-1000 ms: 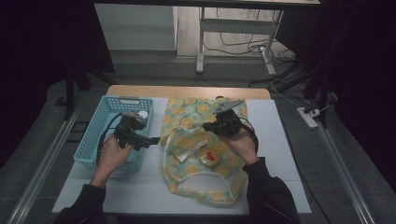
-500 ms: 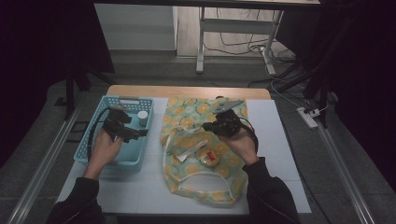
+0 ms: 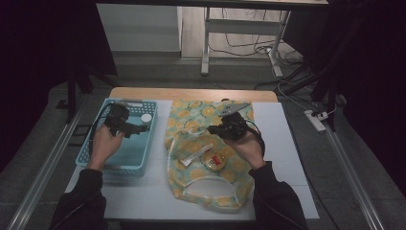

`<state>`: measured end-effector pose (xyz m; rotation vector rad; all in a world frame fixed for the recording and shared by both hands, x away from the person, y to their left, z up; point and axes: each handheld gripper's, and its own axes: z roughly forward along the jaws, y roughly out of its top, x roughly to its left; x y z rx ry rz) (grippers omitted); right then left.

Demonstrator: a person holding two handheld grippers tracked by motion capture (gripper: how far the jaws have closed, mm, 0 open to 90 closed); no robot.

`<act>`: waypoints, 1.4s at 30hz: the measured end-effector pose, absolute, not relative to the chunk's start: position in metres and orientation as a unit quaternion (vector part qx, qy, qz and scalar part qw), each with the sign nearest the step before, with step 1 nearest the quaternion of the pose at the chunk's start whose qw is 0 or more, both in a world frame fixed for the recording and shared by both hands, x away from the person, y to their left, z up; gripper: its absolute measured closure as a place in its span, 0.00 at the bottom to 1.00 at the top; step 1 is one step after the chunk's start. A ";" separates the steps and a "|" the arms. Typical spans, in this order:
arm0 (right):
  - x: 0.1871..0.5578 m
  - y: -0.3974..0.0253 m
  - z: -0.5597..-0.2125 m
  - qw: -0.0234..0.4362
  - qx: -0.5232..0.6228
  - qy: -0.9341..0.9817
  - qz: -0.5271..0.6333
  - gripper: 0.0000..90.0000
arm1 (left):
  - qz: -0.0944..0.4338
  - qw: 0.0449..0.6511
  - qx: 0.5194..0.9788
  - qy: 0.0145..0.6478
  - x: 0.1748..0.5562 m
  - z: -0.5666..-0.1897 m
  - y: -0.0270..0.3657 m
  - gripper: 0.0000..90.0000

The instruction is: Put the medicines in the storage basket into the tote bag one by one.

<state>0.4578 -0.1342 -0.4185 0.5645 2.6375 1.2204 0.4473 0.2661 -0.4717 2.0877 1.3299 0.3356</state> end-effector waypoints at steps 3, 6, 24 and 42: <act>0.458 -0.134 -0.418 0.090 0.188 0.887 0.411 1.00 | 0.126 0.303 0.793 0.513 0.455 -0.475 0.266 0.00; 0.458 -0.135 -0.418 0.090 0.189 0.887 0.411 1.00 | 0.127 0.288 0.797 0.515 0.462 -0.479 0.263 0.00; 0.458 -0.136 -0.417 0.091 0.188 0.886 0.414 1.00 | 0.134 0.265 0.805 0.513 0.491 -0.489 0.254 0.13; 0.458 -0.137 -0.415 0.091 0.188 0.884 0.417 1.00 | 0.113 0.258 0.820 0.498 0.500 -0.494 0.248 0.56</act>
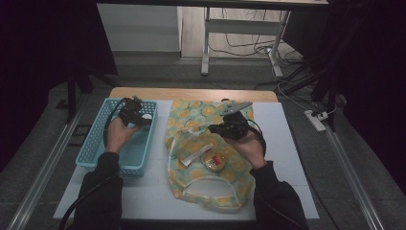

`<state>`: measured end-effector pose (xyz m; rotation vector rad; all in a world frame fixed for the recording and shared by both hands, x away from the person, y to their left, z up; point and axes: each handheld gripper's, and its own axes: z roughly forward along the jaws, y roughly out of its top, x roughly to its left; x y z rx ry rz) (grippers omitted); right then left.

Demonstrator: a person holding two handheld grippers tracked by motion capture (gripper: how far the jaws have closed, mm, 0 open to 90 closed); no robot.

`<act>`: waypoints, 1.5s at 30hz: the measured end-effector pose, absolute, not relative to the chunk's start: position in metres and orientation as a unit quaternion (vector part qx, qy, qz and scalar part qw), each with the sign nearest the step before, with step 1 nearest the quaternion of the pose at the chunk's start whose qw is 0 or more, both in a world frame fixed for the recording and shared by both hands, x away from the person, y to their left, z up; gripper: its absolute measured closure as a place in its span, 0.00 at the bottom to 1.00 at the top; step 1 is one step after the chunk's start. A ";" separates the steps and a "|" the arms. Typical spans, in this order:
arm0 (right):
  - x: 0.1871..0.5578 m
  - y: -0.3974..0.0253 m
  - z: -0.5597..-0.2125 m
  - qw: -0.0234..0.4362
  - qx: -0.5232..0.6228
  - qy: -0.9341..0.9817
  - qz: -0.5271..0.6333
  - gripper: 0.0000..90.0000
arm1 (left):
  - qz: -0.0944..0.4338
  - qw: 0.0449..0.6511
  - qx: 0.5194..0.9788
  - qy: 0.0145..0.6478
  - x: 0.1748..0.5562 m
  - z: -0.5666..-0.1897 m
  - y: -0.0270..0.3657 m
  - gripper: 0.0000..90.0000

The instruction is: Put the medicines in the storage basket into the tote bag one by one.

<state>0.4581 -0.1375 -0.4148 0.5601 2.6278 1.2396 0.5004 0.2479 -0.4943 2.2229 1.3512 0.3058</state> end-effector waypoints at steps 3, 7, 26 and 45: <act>0.458 -0.137 -0.415 0.091 0.188 0.885 0.417 1.00 | 0.118 0.252 0.817 0.506 0.499 -0.493 0.249 0.56; 0.458 -0.137 -0.415 0.090 0.189 0.885 0.417 1.00 | 0.116 0.258 0.812 0.510 0.496 -0.487 0.253 0.56; 0.457 -0.134 -0.416 0.088 0.188 0.885 0.416 1.00 | 0.114 0.284 0.812 0.497 0.463 -0.454 0.262 0.56; 0.457 -0.133 -0.417 0.088 0.188 0.886 0.414 1.00 | 0.101 0.304 0.825 0.466 0.423 -0.423 0.261 0.56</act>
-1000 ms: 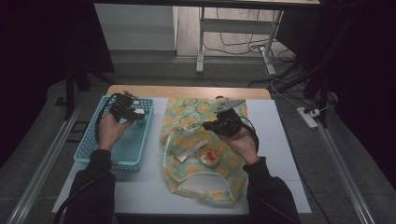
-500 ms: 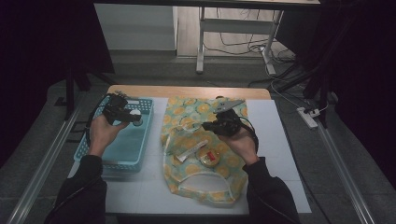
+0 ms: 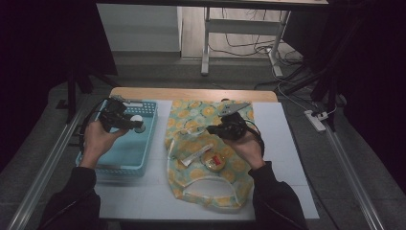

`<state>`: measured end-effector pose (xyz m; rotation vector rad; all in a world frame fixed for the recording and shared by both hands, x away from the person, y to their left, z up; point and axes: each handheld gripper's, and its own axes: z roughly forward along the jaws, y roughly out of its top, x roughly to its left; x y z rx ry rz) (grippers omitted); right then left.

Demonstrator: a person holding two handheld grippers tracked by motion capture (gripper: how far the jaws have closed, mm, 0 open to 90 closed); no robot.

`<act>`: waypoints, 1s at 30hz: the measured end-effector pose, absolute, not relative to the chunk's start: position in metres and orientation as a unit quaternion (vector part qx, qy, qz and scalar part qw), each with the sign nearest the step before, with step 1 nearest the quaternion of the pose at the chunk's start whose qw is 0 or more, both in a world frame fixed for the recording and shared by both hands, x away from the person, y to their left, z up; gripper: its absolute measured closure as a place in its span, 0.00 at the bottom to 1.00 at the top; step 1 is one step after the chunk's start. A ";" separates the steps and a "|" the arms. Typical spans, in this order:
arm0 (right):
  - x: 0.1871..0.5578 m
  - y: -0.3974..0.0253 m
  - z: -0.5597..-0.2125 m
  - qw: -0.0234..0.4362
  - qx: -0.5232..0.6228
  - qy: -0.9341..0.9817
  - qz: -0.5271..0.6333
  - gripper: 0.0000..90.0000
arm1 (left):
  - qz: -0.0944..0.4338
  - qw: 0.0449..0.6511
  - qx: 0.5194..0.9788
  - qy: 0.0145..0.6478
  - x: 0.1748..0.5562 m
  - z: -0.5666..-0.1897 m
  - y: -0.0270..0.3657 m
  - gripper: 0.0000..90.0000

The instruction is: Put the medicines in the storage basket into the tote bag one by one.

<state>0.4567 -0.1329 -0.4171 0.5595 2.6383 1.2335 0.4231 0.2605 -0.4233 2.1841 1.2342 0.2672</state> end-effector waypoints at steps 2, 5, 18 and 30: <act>0.457 -0.133 -0.417 0.088 0.188 0.886 0.414 1.00 | 0.099 0.307 0.828 0.459 0.419 -0.420 0.258 0.56; 0.457 -0.133 -0.418 0.088 0.188 0.886 0.414 1.00 | 0.097 0.312 0.833 0.446 0.412 -0.416 0.252 0.56; 0.457 -0.133 -0.417 0.088 0.188 0.886 0.415 1.00 | 0.083 0.322 0.858 0.392 0.388 -0.406 0.215 0.56; 0.457 -0.132 -0.418 0.088 0.189 0.886 0.414 1.00 | 0.062 0.339 0.875 0.340 0.373 -0.415 0.170 0.56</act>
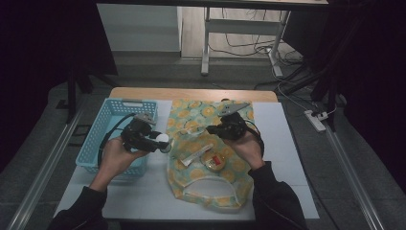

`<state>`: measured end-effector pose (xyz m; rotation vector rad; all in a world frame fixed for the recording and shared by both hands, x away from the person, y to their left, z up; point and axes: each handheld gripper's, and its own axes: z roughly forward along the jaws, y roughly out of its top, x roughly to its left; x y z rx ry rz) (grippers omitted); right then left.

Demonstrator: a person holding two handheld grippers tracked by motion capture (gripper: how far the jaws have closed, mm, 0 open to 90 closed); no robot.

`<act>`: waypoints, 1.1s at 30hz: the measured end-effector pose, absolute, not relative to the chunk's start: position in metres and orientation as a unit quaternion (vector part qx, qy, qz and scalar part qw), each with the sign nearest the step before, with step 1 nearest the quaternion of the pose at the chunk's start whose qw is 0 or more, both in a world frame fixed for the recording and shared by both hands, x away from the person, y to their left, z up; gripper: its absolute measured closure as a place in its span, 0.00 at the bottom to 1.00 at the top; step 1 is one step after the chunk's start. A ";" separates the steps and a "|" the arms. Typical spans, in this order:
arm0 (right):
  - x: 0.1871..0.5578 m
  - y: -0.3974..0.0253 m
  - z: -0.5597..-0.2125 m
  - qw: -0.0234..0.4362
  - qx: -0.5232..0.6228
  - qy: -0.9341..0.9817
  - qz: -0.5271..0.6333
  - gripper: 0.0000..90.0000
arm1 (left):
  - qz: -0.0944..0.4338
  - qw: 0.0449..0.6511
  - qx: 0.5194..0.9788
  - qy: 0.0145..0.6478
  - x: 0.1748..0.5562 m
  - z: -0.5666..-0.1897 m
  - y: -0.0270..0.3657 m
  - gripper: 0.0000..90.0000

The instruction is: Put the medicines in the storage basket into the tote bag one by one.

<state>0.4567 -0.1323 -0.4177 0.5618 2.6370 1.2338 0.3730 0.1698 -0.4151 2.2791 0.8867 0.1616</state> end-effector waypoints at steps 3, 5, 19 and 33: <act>0.457 -0.132 -0.418 0.089 0.188 0.886 0.415 1.00 | 0.058 0.344 0.877 0.330 0.372 -0.419 0.158 0.56; 0.457 -0.132 -0.418 0.089 0.188 0.886 0.415 1.00 | 0.054 0.346 0.879 0.322 0.372 -0.421 0.149 0.56; 0.457 -0.132 -0.418 0.091 0.188 0.885 0.417 1.00 | 0.044 0.338 0.894 0.291 0.382 -0.440 0.100 0.56; 0.457 -0.131 -0.419 0.091 0.188 0.885 0.415 1.00 | 0.056 0.320 0.893 0.312 0.408 -0.459 0.079 0.56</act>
